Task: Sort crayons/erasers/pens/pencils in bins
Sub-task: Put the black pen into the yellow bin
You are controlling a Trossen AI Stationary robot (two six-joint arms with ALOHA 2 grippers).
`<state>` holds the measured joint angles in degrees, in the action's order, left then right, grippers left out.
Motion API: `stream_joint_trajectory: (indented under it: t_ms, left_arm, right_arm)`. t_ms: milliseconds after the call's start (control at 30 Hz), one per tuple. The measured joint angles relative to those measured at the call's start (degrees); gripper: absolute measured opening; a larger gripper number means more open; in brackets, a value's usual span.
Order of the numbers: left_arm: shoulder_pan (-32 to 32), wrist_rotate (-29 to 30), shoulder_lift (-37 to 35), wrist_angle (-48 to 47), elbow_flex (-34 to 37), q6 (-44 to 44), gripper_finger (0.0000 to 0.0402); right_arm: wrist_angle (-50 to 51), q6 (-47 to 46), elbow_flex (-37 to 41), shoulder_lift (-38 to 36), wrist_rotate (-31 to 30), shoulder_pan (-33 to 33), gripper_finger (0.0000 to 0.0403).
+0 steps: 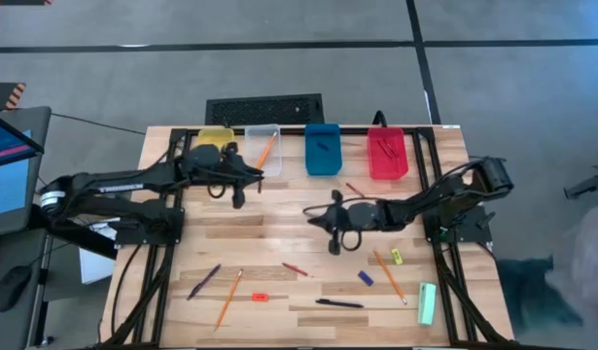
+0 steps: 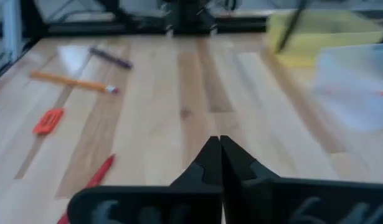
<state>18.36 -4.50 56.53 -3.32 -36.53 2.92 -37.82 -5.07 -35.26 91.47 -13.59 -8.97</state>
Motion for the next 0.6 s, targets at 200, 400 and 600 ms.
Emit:
stream_joint_trajectory:
  t_ms: [200, 400, 600]
  left_arm:
    - [1.4, 5.6, -4.3, -15.4, -2.9, -2.3, 0.0037]
    - [5.0, 12.6, -4.1, -31.0, -10.1, -3.6, 0.0037]
    - [12.4, 14.2, -3.9, -42.4, -13.9, -5.2, 0.0037]
  right_arm:
    - [-1.9, -0.4, 3.8, -4.4, 0.0, 1.0, 0.0003]
    - [-1.2, 2.4, 4.3, -7.1, 0.0, 2.3, 0.0006]
    - [0.2, 2.5, 4.3, -7.4, 0.1, 2.7, 0.0004]
